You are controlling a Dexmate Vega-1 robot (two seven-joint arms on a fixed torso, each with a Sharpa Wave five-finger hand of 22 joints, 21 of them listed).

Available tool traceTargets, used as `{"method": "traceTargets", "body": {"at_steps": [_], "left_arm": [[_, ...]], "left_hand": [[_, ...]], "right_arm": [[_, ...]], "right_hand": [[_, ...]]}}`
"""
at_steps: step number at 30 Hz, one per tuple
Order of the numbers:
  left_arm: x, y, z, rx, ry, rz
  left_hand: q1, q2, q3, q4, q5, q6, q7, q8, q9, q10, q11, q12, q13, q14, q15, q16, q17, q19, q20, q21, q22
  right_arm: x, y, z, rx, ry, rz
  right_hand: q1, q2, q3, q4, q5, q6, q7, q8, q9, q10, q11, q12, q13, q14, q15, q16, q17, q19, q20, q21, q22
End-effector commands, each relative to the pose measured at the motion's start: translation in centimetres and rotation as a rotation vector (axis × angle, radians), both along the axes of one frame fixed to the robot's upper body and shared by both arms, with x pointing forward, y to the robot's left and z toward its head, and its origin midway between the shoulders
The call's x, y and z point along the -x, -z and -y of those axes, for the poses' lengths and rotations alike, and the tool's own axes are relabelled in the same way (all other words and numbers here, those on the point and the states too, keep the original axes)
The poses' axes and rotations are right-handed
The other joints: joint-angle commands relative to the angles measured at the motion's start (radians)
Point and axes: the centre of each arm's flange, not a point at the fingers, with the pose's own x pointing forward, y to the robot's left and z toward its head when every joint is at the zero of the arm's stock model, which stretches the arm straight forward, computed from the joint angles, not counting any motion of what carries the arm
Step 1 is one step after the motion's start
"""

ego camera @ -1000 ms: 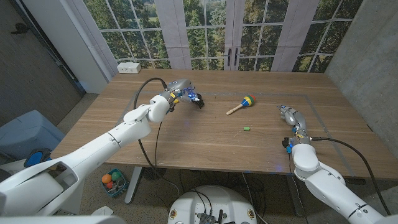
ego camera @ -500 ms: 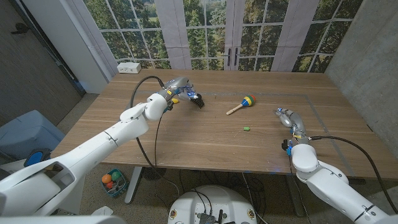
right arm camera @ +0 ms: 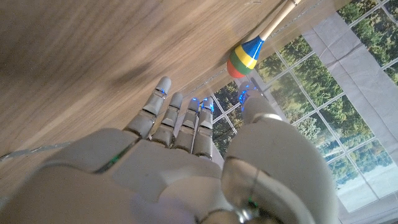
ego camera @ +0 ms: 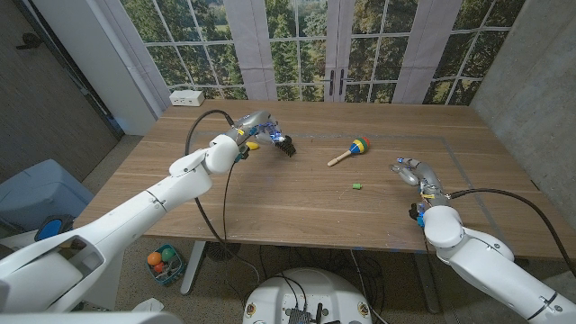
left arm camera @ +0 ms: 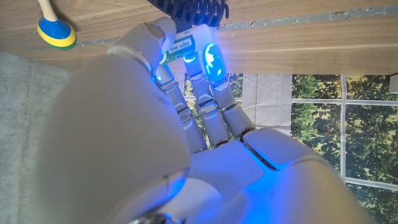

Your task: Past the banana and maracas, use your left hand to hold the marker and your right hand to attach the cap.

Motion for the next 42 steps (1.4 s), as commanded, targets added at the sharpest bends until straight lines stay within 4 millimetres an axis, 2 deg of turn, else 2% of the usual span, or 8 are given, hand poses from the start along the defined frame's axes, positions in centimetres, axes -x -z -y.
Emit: {"method": "traceTargets", "body": {"at_steps": [1,11,26,36,42], "left_arm": [[0.2,0.1,-0.5,0.065,0.067,-0.054],[0.3,-0.1,-0.6,0.110,0.119,-0.089],[0.3,-0.2,-0.8,0.186,0.197,-0.160],[0.6,-0.4,-1.0,0.215,0.219,-0.202],[0.8,-0.4,-1.1,0.211,0.213,-0.208]], "left_hand": [[0.000,0.008,0.020,0.015,0.012,-0.003,0.005,0.004,0.007,0.060,-0.050,-0.002,0.181,0.306,-0.234,0.004,0.064,-0.010,-0.110,0.013,-0.003],[-0.003,0.009,0.023,0.016,0.017,-0.011,0.004,0.005,0.013,0.056,-0.049,-0.010,0.186,0.297,-0.234,-0.002,0.073,-0.021,-0.111,0.027,-0.012],[-0.004,0.010,0.026,0.015,0.020,-0.017,0.005,0.005,0.015,0.053,-0.049,-0.022,0.187,0.292,-0.234,-0.007,0.084,-0.031,-0.109,0.042,-0.022],[-0.005,0.010,0.028,0.015,0.022,-0.019,0.007,0.005,0.015,0.054,-0.047,-0.025,0.192,0.291,-0.234,-0.010,0.091,-0.035,-0.109,0.050,-0.030],[-0.005,0.009,0.031,0.014,0.024,-0.021,0.008,0.006,0.019,0.054,-0.047,-0.029,0.196,0.290,-0.234,-0.012,0.096,-0.037,-0.108,0.056,-0.036]], "right_arm": [[1.5,-1.8,-2.7,0.193,-0.018,-0.050],[1.8,-2.0,-3.8,0.269,-0.041,-0.076],[1.4,-1.1,-5.7,0.356,-0.072,-0.108],[1.1,-0.8,-6.4,0.421,-0.055,-0.113],[0.9,-0.6,-6.9,0.459,-0.042,-0.119]], "right_hand": [[0.012,-0.007,-0.004,0.000,-0.001,0.005,-0.006,0.000,0.006,0.001,-0.005,0.000,0.003,-0.011,-0.049,-0.004,0.004,-0.005,0.001,-0.003,0.003],[0.018,-0.014,-0.017,0.008,-0.002,0.005,0.008,-0.002,0.006,-0.005,0.020,-0.001,0.007,-0.011,-0.043,-0.002,0.008,-0.005,0.004,-0.004,0.003],[0.019,-0.012,-0.030,0.017,-0.004,0.008,0.020,-0.003,0.007,-0.001,0.026,0.003,0.013,-0.001,-0.046,0.006,0.015,-0.001,0.003,-0.004,0.003],[0.025,-0.011,-0.035,0.017,-0.005,0.009,0.019,-0.004,0.007,-0.003,0.024,0.004,0.016,-0.005,-0.047,0.007,0.019,0.001,0.001,-0.004,0.003],[0.046,-0.010,-0.035,0.009,-0.002,0.015,0.008,-0.002,0.007,-0.001,0.008,0.006,0.018,-0.006,-0.058,0.008,0.021,0.005,-0.008,-0.003,0.002]]}}
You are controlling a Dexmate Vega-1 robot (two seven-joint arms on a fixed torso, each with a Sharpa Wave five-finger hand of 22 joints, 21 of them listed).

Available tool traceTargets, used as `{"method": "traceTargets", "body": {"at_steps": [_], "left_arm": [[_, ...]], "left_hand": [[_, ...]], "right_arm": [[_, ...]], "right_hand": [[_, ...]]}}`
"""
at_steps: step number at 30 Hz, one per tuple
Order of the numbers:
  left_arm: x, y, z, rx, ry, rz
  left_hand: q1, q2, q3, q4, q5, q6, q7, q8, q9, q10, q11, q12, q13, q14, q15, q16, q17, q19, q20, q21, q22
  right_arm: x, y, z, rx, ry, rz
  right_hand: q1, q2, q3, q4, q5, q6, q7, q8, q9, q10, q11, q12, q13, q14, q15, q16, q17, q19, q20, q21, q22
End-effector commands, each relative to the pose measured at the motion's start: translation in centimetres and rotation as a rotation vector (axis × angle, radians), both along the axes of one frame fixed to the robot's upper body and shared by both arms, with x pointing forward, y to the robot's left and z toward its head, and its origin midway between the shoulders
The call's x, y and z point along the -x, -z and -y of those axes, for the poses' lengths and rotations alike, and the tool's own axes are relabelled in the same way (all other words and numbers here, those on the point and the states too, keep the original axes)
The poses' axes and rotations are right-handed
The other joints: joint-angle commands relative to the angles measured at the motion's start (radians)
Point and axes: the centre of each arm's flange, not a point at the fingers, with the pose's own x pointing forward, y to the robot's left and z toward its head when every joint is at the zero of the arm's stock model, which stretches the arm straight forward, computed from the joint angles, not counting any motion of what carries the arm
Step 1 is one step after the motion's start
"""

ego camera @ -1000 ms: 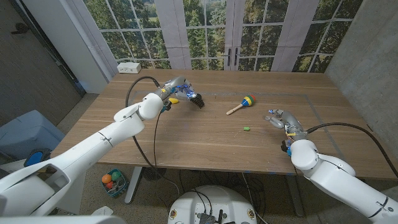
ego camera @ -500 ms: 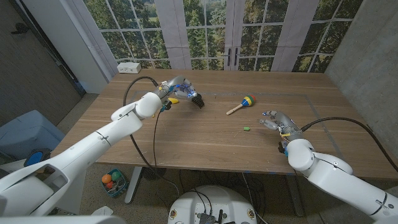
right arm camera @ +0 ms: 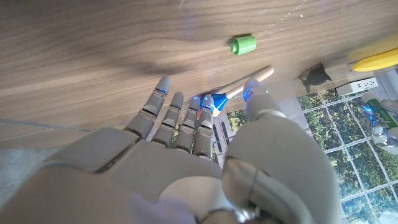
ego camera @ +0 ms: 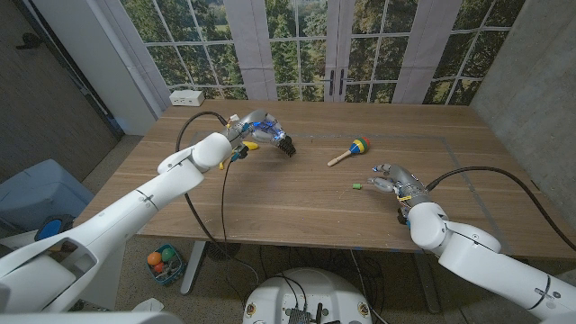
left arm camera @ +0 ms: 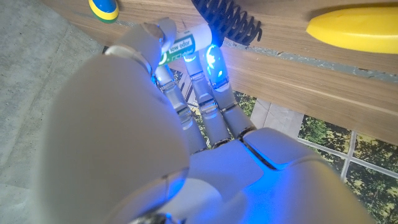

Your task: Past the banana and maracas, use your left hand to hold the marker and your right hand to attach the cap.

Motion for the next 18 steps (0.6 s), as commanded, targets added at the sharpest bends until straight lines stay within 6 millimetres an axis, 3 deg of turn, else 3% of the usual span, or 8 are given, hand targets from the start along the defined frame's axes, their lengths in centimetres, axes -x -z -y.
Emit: {"method": "traceTargets", "body": {"at_steps": [1,11,18], "left_arm": [[0.3,0.0,-0.2,0.020,0.014,-0.043],[0.5,0.0,-0.4,0.026,0.016,-0.049],[0.6,0.0,-0.6,0.027,0.011,-0.051]], "left_hand": [[-0.001,0.013,0.027,0.018,0.009,-0.004,-0.001,0.005,0.005,0.055,-0.046,-0.002,0.127,0.279,-0.238,0.002,0.097,-0.005,-0.115,0.009,-0.002],[-0.002,0.012,0.029,0.018,0.011,-0.004,0.000,0.005,0.005,0.054,-0.046,-0.006,0.130,0.278,-0.238,0.000,0.102,-0.008,-0.116,0.014,-0.008],[-0.003,0.013,0.030,0.019,0.012,-0.004,-0.002,0.005,0.006,0.055,-0.045,-0.007,0.133,0.279,-0.238,-0.002,0.105,-0.010,-0.116,0.017,-0.012]], "right_arm": [[-0.4,0.6,-1.4,0.088,0.010,-0.008],[-0.8,1.4,-2.2,0.138,0.029,0.024],[-1.3,1.8,-2.8,0.171,0.034,0.025]], "right_hand": [[0.024,-0.002,0.000,-0.010,0.002,0.012,-0.009,-0.001,0.003,0.003,-0.015,0.006,0.005,0.003,-0.056,0.006,0.003,0.006,-0.010,-0.003,0.003],[0.076,-0.018,-0.007,-0.018,0.007,0.051,-0.025,0.010,0.003,0.028,-0.034,0.018,0.011,0.020,-0.084,0.014,0.006,0.022,-0.021,0.001,0.002],[0.079,-0.029,-0.017,-0.013,0.008,0.065,-0.022,0.014,0.004,0.031,-0.030,0.020,0.013,0.025,-0.080,0.017,0.008,0.028,-0.022,0.003,0.001]]}}
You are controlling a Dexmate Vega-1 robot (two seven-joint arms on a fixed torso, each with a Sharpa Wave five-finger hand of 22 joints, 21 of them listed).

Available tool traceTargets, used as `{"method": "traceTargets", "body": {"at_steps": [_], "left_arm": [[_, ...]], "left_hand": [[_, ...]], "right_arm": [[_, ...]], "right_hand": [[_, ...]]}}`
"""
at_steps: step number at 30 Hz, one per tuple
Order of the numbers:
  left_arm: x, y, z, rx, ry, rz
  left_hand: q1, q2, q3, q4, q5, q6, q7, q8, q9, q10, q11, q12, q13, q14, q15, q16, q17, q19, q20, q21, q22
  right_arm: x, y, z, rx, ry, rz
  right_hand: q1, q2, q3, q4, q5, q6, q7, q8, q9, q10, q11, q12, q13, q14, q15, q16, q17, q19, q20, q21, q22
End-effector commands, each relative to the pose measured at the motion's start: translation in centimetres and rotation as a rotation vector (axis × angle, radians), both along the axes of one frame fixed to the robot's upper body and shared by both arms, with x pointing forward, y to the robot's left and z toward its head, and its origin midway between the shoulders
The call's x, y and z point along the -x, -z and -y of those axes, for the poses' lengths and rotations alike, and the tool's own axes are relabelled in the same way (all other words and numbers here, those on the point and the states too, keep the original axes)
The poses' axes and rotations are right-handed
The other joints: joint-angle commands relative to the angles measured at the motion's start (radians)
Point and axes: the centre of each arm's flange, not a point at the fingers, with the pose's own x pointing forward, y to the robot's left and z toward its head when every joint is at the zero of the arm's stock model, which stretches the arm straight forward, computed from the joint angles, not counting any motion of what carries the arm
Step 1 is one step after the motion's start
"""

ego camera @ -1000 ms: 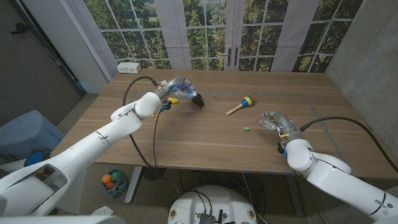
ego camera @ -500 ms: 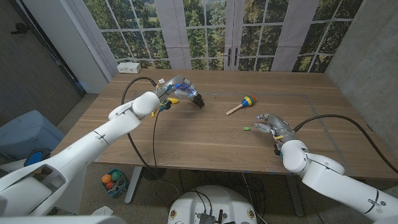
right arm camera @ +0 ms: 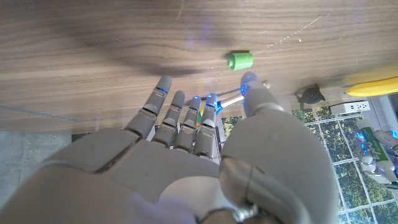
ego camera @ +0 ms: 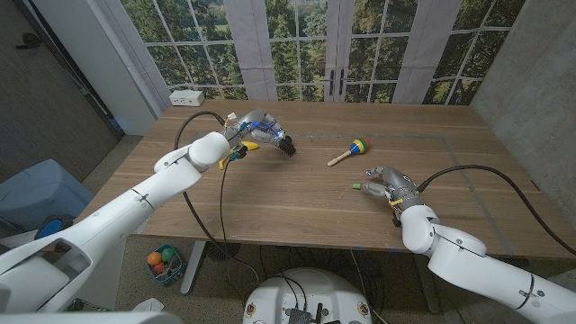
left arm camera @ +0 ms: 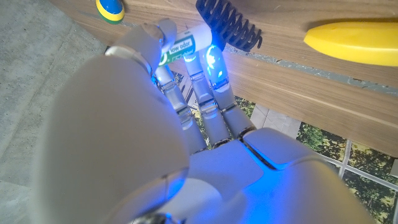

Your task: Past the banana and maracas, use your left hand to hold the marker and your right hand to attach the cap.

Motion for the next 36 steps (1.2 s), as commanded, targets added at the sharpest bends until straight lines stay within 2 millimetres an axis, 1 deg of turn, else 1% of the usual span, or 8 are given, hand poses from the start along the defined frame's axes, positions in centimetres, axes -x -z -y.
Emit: {"method": "traceTargets", "body": {"at_steps": [1,9,13,18,24,28,32,36], "left_arm": [[0.2,0.0,-0.3,0.009,-0.002,-0.011],[0.2,0.2,-0.6,0.014,-0.006,-0.017],[0.2,0.2,-0.7,0.017,-0.006,-0.020],[0.2,0.2,-0.7,0.021,-0.005,-0.021],[0.2,0.1,-0.8,0.018,-0.005,-0.025],[0.1,0.0,-0.9,0.017,-0.005,-0.028],[0.1,-0.1,-1.0,0.017,-0.008,-0.027],[0.2,-0.1,-1.1,0.016,-0.007,-0.027]], "left_hand": [[0.001,0.008,0.027,0.023,0.005,-0.003,0.000,0.006,0.005,0.055,-0.045,0.000,0.127,0.279,-0.238,0.006,0.106,-0.004,-0.110,0.007,-0.001],[-0.001,0.008,0.028,0.023,0.007,-0.004,0.000,0.006,0.005,0.055,-0.045,-0.003,0.130,0.279,-0.238,0.004,0.111,-0.005,-0.111,0.010,-0.005],[-0.001,0.007,0.030,0.022,0.008,-0.005,0.000,0.007,0.008,0.058,-0.044,-0.005,0.133,0.279,-0.238,0.002,0.115,-0.006,-0.112,0.014,-0.009],[-0.002,0.007,0.031,0.022,0.009,-0.005,0.001,0.007,0.007,0.058,-0.045,-0.007,0.133,0.279,-0.238,0.001,0.118,-0.008,-0.112,0.015,-0.011],[-0.002,0.007,0.032,0.022,0.010,-0.005,0.001,0.006,0.006,0.057,-0.045,-0.011,0.132,0.280,-0.238,0.000,0.120,-0.010,-0.112,0.017,-0.012],[-0.003,0.007,0.032,0.022,0.011,-0.007,0.000,0.007,0.008,0.058,-0.044,-0.012,0.134,0.280,-0.238,-0.001,0.122,-0.010,-0.113,0.018,-0.013],[-0.003,0.007,0.033,0.022,0.011,-0.006,0.001,0.008,0.009,0.059,-0.044,-0.013,0.135,0.280,-0.238,-0.002,0.124,-0.010,-0.112,0.019,-0.014],[-0.005,0.007,0.034,0.023,0.012,-0.007,0.001,0.006,0.007,0.058,-0.044,-0.016,0.135,0.280,-0.238,-0.004,0.127,-0.010,-0.113,0.020,-0.016]], "right_arm": [[-0.8,1.0,-1.4,0.059,0.005,0.002],[-1.4,1.2,-1.7,0.077,0.007,-0.007],[-1.7,1.3,-1.8,0.086,0.012,-0.015],[-2.1,1.3,-1.7,0.081,0.027,-0.037],[-2.6,1.5,-1.7,0.075,0.021,-0.051],[-2.9,1.4,-1.5,0.066,0.023,-0.059],[-3.2,1.5,-1.5,0.070,0.024,-0.071],[-3.6,1.6,-1.5,0.073,0.025,-0.080]], "right_hand": [[0.003,-0.008,-0.011,0.003,0.004,0.014,0.001,0.007,0.004,0.009,-0.001,0.004,0.004,0.010,-0.082,0.006,0.003,0.011,-0.004,0.003,0.002],[0.018,-0.003,-0.013,0.005,0.007,0.030,-0.012,0.011,0.004,0.014,-0.010,0.007,0.007,0.015,-0.092,0.010,0.007,0.015,-0.010,0.004,0.002],[0.032,0.002,-0.014,0.005,0.008,0.055,-0.018,0.019,0.005,0.020,-0.014,0.010,0.009,0.017,-0.094,0.014,0.010,0.017,-0.013,0.004,0.002],[0.042,0.003,-0.017,0.005,0.008,0.067,-0.019,0.021,0.005,0.021,-0.016,0.011,0.011,0.017,-0.099,0.016,0.012,0.020,-0.016,0.005,0.002],[0.057,0.013,-0.023,0.010,0.006,0.118,-0.015,0.038,0.006,0.022,-0.018,0.013,0.015,0.017,-0.103,0.021,0.019,0.019,-0.020,0.005,0.002],[0.063,0.015,-0.026,0.010,0.005,0.134,-0.015,0.042,0.007,0.028,-0.018,0.016,0.017,0.019,-0.106,0.024,0.021,0.020,-0.021,0.005,0.002],[0.067,0.017,-0.031,0.013,0.004,0.159,-0.030,0.049,0.007,0.033,-0.017,0.019,0.019,0.020,-0.107,0.028,0.025,0.022,-0.023,0.006,0.002],[0.069,0.019,-0.037,0.016,0.002,0.177,-0.028,0.054,0.007,0.038,-0.018,0.021,0.021,0.023,-0.111,0.031,0.028,0.025,-0.024,0.007,0.003]]}}
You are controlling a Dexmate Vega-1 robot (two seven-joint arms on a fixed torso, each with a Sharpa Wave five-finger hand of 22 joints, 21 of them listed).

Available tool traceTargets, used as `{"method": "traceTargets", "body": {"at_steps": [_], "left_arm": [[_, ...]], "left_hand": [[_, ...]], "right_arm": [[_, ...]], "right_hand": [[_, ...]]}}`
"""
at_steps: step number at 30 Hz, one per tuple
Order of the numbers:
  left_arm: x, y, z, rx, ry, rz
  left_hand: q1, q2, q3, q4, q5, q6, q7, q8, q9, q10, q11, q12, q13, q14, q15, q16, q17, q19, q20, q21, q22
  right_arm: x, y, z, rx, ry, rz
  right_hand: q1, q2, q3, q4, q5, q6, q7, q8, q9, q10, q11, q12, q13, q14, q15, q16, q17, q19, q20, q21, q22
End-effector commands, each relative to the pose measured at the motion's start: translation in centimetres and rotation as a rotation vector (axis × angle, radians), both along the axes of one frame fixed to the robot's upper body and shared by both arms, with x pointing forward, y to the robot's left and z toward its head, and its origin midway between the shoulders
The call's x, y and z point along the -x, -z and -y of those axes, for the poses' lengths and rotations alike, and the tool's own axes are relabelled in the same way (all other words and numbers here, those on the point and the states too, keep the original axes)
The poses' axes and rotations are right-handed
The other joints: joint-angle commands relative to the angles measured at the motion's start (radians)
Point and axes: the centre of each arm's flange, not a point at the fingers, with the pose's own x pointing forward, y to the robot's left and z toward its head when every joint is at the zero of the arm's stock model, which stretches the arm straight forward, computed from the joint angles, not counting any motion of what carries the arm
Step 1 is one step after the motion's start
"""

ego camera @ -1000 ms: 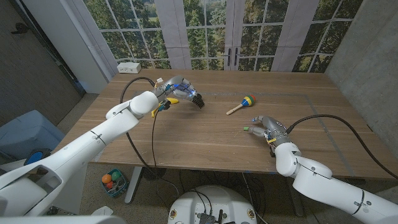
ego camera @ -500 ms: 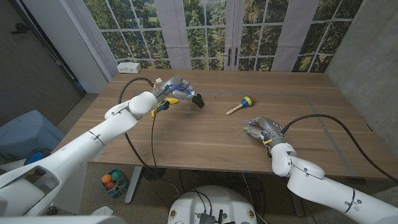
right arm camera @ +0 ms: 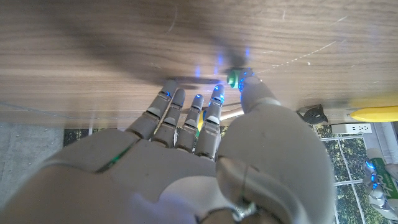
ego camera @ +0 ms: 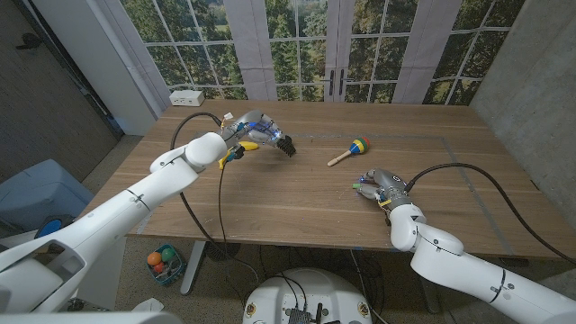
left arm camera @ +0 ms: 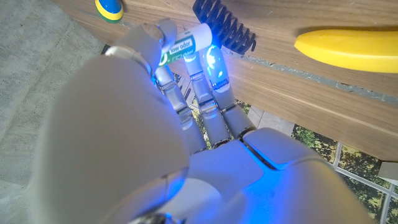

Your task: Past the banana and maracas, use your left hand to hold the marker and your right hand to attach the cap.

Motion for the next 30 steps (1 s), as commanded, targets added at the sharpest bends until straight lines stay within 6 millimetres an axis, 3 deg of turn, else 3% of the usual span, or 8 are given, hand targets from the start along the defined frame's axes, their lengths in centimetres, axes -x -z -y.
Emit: {"method": "traceTargets", "body": {"at_steps": [1,7,12,17,30], "left_arm": [[0.01,-0.23,-0.30,-0.001,-0.001,-0.002],[0.00,-0.30,-0.50,0.000,-0.004,-0.002],[-0.08,-0.29,-0.61,0.000,-0.004,-0.005],[-0.10,-0.27,-0.74,0.001,-0.005,-0.006],[-0.13,-0.20,-0.91,0.006,-0.006,-0.007]], "left_hand": [[-0.005,0.007,0.031,0.026,0.005,-0.002,-0.001,0.005,0.001,0.057,-0.045,-0.001,0.098,0.280,-0.238,-0.004,0.127,-0.003,-0.120,0.009,0.000],[-0.005,0.007,0.032,0.025,0.007,-0.002,-0.001,0.004,0.000,0.058,-0.045,-0.003,0.099,0.281,-0.238,-0.006,0.131,-0.003,-0.119,0.011,-0.001],[-0.006,0.007,0.033,0.025,0.008,-0.002,0.000,0.004,0.000,0.058,-0.045,-0.005,0.101,0.281,-0.238,-0.007,0.133,-0.005,-0.119,0.012,-0.001],[-0.005,0.006,0.034,0.025,0.009,-0.004,-0.001,0.005,0.003,0.058,-0.044,-0.006,0.103,0.281,-0.238,-0.008,0.135,-0.004,-0.118,0.012,-0.002],[-0.007,0.005,0.036,0.025,0.011,-0.002,0.001,0.005,0.001,0.062,-0.044,-0.010,0.106,0.283,-0.238,-0.012,0.141,-0.006,-0.119,0.014,-0.002]], "right_arm": [[-1.16,0.46,0.04,-0.001,0.004,-0.043],[-1.48,0.66,-0.06,0.000,0.000,-0.057],[-1.64,0.80,-0.23,-0.005,-0.017,-0.054],[-1.84,1.02,-0.39,-0.009,-0.025,-0.057],[-1.56,1.14,-0.10,-0.066,-0.047,0.010]], "right_hand": [[0.006,0.011,-0.013,0.005,0.002,0.044,-0.004,0.016,0.003,0.015,0.000,0.009,0.006,0.014,-0.114,0.014,0.007,0.006,-0.004,0.005,0.000],[0.015,0.017,-0.029,0.008,-0.001,0.127,-0.037,0.039,0.002,0.038,-0.006,0.020,0.010,0.024,-0.120,0.027,0.018,0.009,-0.006,0.007,0.001],[0.026,0.025,-0.053,0.010,-0.005,0.259,-0.051,0.077,0.002,0.078,-0.024,0.036,0.011,0.031,-0.137,0.041,0.031,0.013,-0.009,0.012,0.002],[0.031,0.031,-0.069,0.012,-0.007,0.362,-0.027,0.107,0.001,0.100,-0.031,0.045,0.014,0.047,-0.147,0.049,0.029,0.019,-0.012,0.017,0.002],[0.057,0.050,-0.056,0.005,-0.006,0.397,0.000,0.110,0.000,0.131,-0.034,0.058,0.015,0.077,-0.170,0.043,0.020,0.030,-0.019,0.025,0.002]]}}
